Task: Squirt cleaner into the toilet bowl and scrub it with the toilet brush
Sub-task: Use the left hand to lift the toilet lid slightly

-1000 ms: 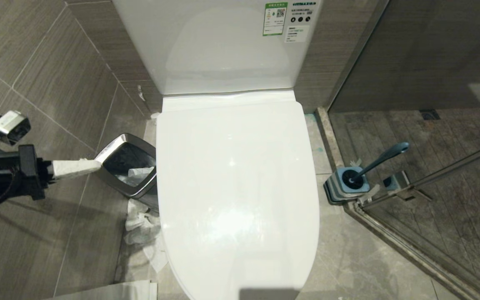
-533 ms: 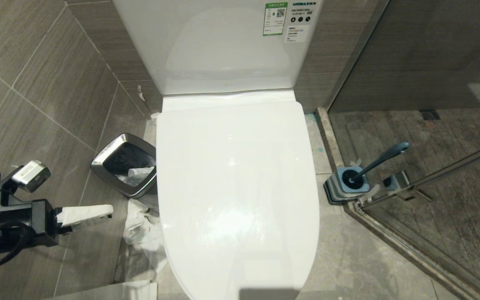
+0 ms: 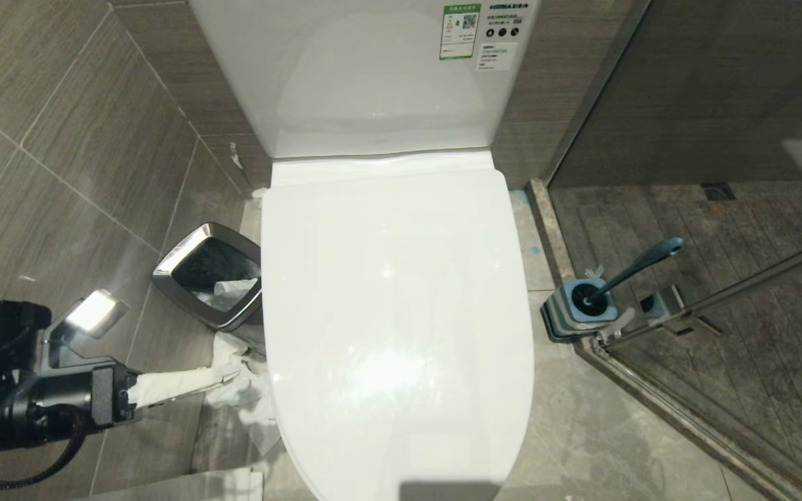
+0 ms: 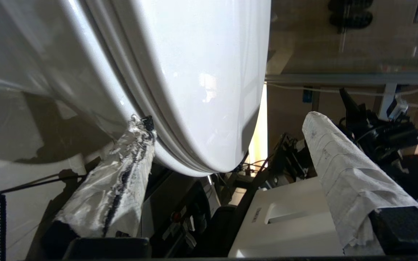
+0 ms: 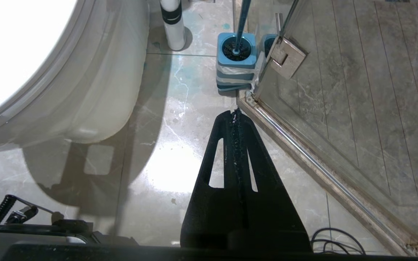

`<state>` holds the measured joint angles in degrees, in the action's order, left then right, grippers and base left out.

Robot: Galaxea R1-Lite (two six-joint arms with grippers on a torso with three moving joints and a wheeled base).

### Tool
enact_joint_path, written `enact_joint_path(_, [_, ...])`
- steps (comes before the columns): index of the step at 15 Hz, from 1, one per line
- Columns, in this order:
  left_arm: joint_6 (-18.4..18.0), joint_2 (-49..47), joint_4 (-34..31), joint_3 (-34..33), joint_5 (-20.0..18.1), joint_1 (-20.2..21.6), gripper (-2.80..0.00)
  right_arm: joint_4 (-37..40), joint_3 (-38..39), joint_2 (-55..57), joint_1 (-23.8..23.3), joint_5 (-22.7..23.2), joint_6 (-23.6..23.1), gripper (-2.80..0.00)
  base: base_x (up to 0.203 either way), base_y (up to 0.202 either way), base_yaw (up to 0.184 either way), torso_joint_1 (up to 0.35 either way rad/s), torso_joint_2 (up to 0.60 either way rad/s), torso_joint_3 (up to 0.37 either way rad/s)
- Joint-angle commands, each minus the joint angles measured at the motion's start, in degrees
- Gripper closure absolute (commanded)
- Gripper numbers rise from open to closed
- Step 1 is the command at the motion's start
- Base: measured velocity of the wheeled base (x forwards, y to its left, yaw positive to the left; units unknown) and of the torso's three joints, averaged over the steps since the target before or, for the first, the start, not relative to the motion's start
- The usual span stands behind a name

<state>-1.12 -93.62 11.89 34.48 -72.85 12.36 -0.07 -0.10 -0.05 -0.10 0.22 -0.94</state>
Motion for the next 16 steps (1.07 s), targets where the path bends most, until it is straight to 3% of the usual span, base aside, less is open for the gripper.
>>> enact_joint_path(1, [-0.01,-1.60,2.05,-0.69,-0.28,-2.44,-2.80,-0.01,0.01,0.05,0.01,0.04,-0.03,0.00,0.000,0.000,0.000,0.000,0.00,0.000])
enact_joint_path(8, [-0.28,-5.68,5.52,-0.31,2.70,-4.71,-2.80,-0.01,0.01,0.05,0.01,0.04,-0.03,0.00,0.000,0.000,0.000,0.000,0.00,0.000])
enact_joint_path(16, [-0.29,-7.64,5.52,0.33,2.83,-6.53,-2.80,-0.01,0.01,0.05,0.01,0.04,-0.03,0.00,0.000,0.000,0.000,0.000,0.00,0.000])
